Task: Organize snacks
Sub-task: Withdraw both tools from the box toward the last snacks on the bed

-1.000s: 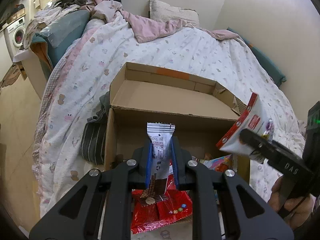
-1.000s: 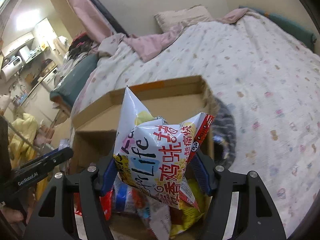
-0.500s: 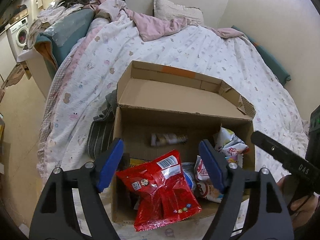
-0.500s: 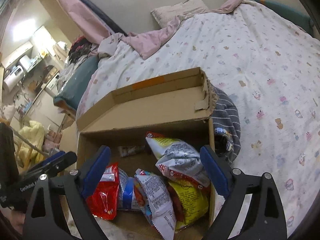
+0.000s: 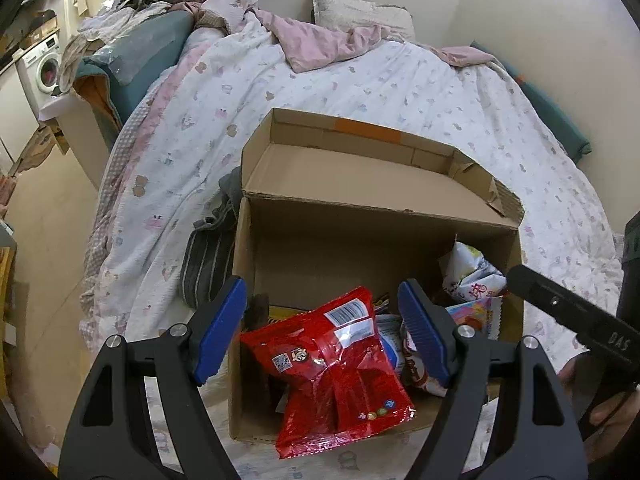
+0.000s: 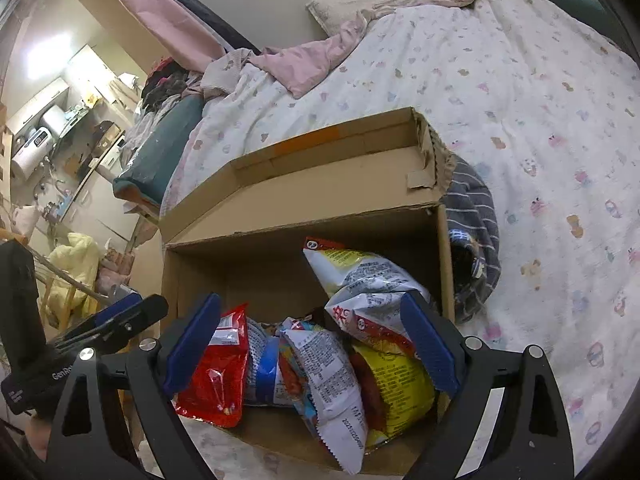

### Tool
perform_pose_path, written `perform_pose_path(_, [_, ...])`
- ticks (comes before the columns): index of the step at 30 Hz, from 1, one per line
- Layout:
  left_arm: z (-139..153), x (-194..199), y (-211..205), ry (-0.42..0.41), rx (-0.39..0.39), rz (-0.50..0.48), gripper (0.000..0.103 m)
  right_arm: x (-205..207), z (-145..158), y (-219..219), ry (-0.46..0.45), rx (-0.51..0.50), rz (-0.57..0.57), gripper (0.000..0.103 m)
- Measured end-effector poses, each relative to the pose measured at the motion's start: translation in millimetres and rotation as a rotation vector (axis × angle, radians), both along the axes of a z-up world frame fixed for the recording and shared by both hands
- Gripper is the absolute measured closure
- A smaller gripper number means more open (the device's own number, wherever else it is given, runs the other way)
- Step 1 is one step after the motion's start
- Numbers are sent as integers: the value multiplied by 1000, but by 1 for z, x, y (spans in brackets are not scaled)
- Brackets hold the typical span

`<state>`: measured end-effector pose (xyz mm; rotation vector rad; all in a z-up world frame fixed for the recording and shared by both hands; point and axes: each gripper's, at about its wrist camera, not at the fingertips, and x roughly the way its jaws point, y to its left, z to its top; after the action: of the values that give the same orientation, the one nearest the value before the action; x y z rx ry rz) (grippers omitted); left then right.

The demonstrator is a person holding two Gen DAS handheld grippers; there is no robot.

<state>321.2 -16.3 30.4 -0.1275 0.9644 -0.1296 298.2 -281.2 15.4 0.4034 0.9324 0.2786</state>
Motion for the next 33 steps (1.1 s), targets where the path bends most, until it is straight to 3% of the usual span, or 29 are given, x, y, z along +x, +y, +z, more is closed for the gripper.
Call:
perform_pose_path(10, [7,-23,8,-13,9,38,27,-20,6,-6,-9,-1,-14,10])
perform_pose_path(17, [13,-50,10,-37,58,42,28,-49,15,-2,-26,-32,12,10])
perform_pose_path(21, [10,-66,17,-10,38,53,27,-66,19,2,-45,-91,21,10])
perform_pose_path(33, [1,-108,37,39,10,97,27,-116,13,5,-4,-82,30,10])
